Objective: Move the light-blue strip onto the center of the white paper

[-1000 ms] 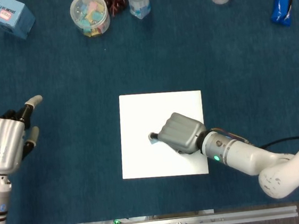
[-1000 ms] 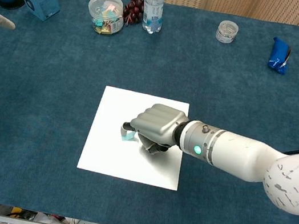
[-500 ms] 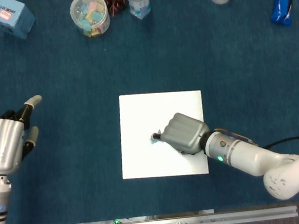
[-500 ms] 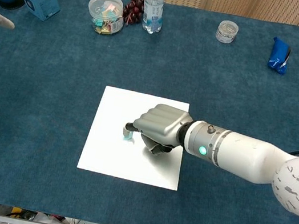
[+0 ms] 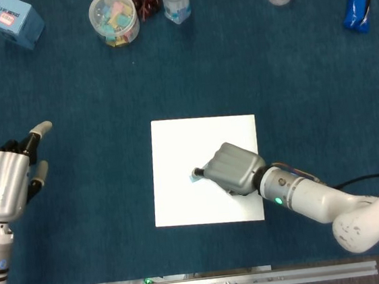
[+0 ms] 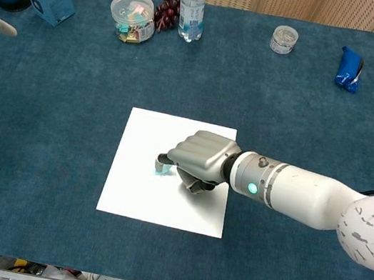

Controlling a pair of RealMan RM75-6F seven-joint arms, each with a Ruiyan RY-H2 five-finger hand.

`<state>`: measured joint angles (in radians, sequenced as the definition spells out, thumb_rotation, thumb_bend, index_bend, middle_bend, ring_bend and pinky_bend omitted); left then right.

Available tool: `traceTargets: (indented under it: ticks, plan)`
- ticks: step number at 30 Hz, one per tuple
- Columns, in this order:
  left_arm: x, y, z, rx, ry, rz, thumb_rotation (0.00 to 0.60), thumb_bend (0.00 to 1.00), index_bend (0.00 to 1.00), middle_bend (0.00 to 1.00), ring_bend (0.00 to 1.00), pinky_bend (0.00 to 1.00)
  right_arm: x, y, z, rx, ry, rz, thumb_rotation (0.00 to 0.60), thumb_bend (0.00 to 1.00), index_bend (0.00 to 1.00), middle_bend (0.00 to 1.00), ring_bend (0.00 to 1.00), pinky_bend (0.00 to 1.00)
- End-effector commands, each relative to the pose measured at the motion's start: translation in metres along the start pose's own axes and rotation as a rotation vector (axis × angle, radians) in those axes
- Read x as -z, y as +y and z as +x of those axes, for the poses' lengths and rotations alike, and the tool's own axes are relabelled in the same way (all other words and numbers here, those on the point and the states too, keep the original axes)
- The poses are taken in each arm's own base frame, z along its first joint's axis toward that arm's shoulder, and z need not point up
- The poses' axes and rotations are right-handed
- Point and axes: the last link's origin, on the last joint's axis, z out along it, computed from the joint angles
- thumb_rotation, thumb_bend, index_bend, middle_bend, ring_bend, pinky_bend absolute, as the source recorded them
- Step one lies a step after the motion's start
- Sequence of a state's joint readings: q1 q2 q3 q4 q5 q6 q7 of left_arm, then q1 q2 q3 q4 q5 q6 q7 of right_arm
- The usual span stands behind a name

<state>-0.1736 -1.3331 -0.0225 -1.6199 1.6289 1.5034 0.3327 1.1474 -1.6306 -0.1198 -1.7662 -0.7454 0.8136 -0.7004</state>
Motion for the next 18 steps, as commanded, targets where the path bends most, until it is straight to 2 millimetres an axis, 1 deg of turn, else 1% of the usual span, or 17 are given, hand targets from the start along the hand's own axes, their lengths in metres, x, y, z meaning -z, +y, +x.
traceTargets:
  ticks: [1, 9, 18]
  plan:
    - [-0.0002, 0.0005, -0.0001, 0.000, -0.001, -0.002, 0.600, 0.33, 0.25, 0.62, 0.63, 0.87, 0.0011, 0.0011, 0.0003, 0.002, 0.001, -0.002, 0.600, 1.00, 0.23, 1.00, 1.00, 1.00]
    - [-0.0003, 0.0011, -0.0006, 0.001, -0.002, -0.004, 0.600, 0.33, 0.25, 0.62, 0.63, 0.87, 0.0059, -0.0001, -0.0015, 0.000, -0.007, 0.008, 0.600, 1.00, 0.23, 1.00, 1.00, 1.00]
    - [0.0003, 0.0011, -0.0009, 0.001, -0.002, -0.002, 0.600, 0.33, 0.25, 0.61, 0.63, 0.87, 0.0050, 0.0018, -0.0049, 0.004, -0.020, -0.003, 0.600, 1.00, 0.23, 1.00, 1.00, 1.00]
